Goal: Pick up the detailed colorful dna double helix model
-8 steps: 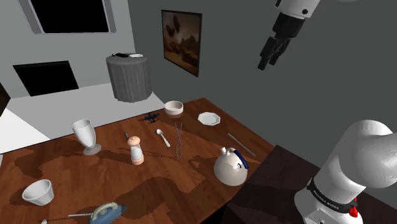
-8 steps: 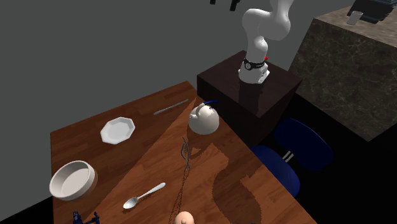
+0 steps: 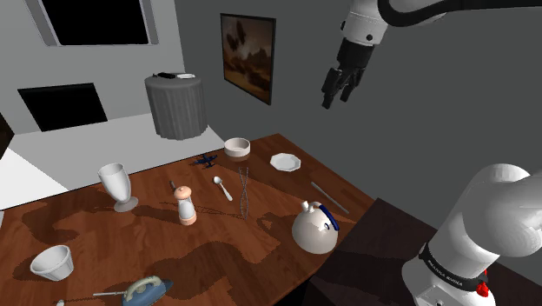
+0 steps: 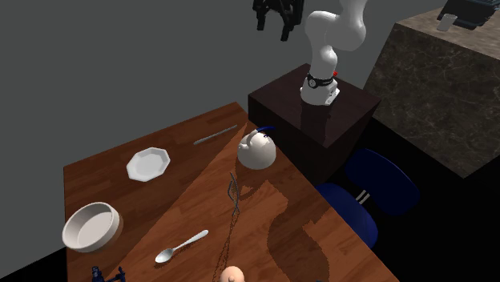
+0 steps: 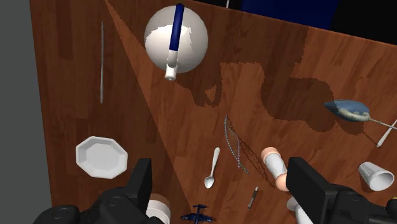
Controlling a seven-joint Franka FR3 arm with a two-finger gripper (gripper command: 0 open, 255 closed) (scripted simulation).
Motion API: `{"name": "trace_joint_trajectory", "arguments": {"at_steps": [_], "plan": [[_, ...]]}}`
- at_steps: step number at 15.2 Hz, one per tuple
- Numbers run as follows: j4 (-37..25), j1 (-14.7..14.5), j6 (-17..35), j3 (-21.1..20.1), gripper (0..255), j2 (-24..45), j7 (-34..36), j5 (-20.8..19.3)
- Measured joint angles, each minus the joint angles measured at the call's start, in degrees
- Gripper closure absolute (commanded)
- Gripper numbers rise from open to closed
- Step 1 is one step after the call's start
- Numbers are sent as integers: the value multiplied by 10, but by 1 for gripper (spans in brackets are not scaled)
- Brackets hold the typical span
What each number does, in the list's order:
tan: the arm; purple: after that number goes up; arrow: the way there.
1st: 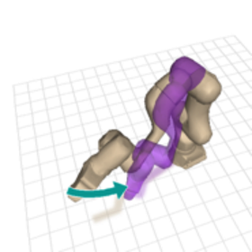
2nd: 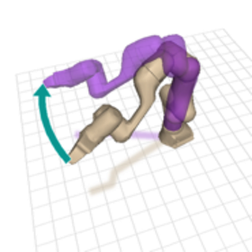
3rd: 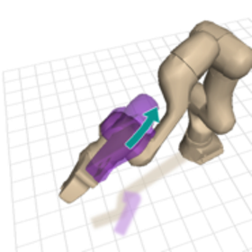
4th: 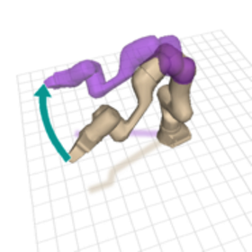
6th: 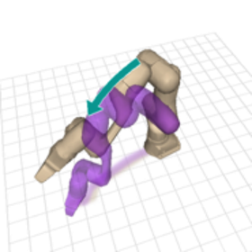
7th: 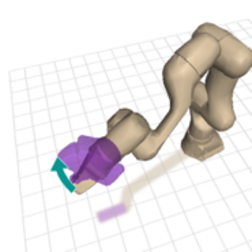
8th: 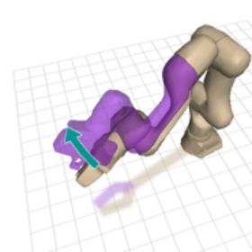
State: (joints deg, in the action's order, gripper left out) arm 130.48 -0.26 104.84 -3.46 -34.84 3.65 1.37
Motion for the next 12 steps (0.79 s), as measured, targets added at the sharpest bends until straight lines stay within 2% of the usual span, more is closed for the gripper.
{"name": "trace_joint_trajectory", "arguments": {"at_steps": [8, 12], "plan": [[-43, 1, 80, -37, 0, 160, 65, 1], [-91, 0, 107, -53, 0, 253, 102, -7]]}}
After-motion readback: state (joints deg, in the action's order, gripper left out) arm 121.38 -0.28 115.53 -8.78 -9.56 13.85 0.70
